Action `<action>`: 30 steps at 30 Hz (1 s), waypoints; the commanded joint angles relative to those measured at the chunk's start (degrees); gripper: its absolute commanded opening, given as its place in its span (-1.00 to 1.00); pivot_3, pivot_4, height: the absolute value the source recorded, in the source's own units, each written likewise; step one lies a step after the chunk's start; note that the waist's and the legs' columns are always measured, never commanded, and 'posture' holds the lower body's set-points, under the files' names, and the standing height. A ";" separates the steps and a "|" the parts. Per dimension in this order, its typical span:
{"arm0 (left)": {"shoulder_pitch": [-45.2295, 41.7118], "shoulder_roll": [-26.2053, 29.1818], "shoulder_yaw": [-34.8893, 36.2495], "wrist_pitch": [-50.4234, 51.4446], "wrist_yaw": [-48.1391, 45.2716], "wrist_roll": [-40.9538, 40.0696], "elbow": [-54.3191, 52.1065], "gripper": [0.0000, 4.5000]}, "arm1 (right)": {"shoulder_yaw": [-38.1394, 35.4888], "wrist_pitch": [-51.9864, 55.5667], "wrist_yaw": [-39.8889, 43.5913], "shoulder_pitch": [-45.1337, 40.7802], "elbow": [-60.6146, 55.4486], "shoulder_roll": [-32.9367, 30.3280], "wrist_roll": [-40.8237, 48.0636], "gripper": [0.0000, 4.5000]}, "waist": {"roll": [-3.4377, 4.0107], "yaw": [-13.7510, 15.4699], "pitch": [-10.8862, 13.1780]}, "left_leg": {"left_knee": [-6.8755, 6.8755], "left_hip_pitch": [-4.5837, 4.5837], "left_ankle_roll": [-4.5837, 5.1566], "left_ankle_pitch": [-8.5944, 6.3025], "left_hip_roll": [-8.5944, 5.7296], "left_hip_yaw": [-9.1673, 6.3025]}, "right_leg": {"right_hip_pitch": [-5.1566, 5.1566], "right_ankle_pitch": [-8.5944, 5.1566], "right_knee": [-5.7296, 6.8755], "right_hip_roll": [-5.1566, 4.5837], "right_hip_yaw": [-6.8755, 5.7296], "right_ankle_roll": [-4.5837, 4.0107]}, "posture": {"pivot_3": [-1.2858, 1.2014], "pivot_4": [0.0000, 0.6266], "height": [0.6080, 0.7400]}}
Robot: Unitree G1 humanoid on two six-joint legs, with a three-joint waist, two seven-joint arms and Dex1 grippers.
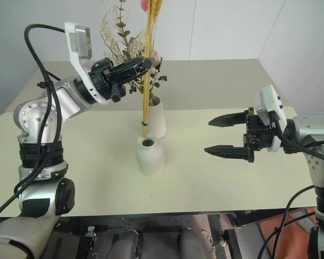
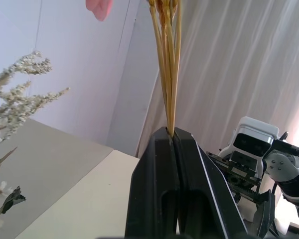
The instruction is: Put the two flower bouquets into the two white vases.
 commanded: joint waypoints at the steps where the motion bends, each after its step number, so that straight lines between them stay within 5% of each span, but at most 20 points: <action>1: 0.25 -0.46 -0.63 -2.30 -1.36 0.68 -0.66 -0.99 | -2.96 0.37 -0.60 0.11 -2.06 -1.33 2.08 1.00 | 0.00 0.00 0.00 | 0.00 0.00 0.00 0.00 0.00 0.00 | 0.00 0.00 0.00 0.00 0.00 0.00 | 0.03 -0.52 1.00; 13: 3.97 0.15 -2.75 -3.48 -2.79 2.62 -2.96 -0.99 | -2.38 -0.84 -1.11 0.22 -1.60 -1.34 2.22 1.00 | 0.00 0.00 0.00 | 0.00 0.01 0.00 0.00 0.00 0.00 | 0.02 0.00 -0.01 0.00 0.00 0.00 | 0.03 -0.52 1.00; 17: 6.77 1.28 -4.36 -4.40 -3.96 4.27 -4.85 -0.60 | -2.12 -1.10 -0.93 0.06 -1.36 -1.25 2.11 1.00 | 0.00 -0.05 0.00 | 0.01 0.02 0.00 0.00 0.00 0.00 | 0.04 0.00 -0.01 -0.01 0.00 0.01 | 0.03 -0.52 1.00; 28: 13.07 5.61 -1.05 -0.30 -1.97 0.24 -11.80 0.97 | -0.39 -1.91 -0.30 -1.26 0.25 -0.46 1.30 1.00 | 0.00 0.01 0.00 | 0.01 0.03 0.00 0.00 0.02 0.00 | 0.04 -0.01 -0.01 0.00 0.00 0.01 | 0.03 -0.52 1.00; 30: 13.09 5.34 -1.08 -0.25 -1.27 0.00 -12.25 0.99 | 0.36 -1.88 -0.47 -2.08 0.67 0.02 1.11 1.00 | 0.01 0.01 0.00 | 0.03 0.03 0.00 0.00 0.01 0.00 | 0.04 0.00 0.00 0.00 0.00 0.01 | 0.03 -0.52 1.00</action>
